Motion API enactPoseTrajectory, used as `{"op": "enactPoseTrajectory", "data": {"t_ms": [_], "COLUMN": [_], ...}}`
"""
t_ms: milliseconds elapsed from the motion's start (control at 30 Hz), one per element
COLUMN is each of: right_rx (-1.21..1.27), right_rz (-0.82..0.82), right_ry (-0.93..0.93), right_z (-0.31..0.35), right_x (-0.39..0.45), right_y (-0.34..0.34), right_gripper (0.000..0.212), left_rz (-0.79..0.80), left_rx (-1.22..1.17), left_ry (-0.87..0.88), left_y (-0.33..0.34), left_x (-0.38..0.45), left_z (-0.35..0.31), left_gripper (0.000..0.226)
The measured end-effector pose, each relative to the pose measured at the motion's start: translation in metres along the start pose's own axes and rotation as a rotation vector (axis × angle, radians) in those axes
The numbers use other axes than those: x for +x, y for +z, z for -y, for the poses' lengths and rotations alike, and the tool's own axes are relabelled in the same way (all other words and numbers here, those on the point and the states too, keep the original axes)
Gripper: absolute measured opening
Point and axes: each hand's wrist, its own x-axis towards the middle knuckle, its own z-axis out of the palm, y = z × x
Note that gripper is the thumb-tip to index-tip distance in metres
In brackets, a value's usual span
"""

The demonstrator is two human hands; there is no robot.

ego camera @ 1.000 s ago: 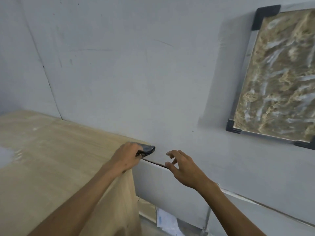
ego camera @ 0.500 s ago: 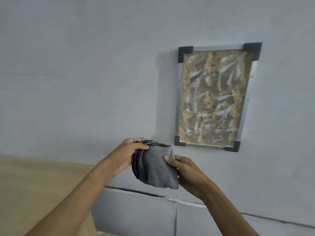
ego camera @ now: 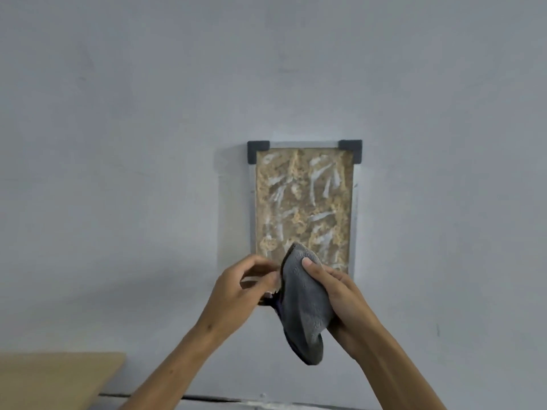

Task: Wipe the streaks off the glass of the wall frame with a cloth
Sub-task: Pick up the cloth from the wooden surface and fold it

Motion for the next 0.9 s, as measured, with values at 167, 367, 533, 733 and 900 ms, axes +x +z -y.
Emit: {"op": "enactPoseTrajectory", "data": {"t_ms": [167, 367, 533, 733, 900], "right_rx": [-0.004, -0.089, -0.113, -0.444, -0.381], "right_rz": [0.018, -0.016, -0.149, -0.265, -0.268], "right_ry": [-0.045, -0.140, -0.272, -0.505, -0.499], "right_z": [0.019, 0.044, 0.053, 0.067, 0.074], "right_x": [0.005, 0.005, 0.009, 0.012, 0.009], "right_y": [0.001, -0.001, 0.006, 0.006, 0.006], "right_gripper": [0.045, 0.040, 0.029, 0.011, 0.026], "left_rz": [0.282, 0.319, 0.329, 0.290, 0.266], "left_rx": [-0.094, -0.138, -0.144, -0.219, -0.241], "left_ry": [-0.024, -0.100, -0.160, -0.185, -0.193], "left_y": [0.023, 0.030, 0.029, 0.025, 0.019], "left_x": [0.006, 0.022, 0.035, 0.043, 0.049], "left_z": [-0.036, -0.062, -0.076, -0.085, -0.083], "left_gripper": [0.049, 0.025, 0.036, 0.037, 0.039]}}
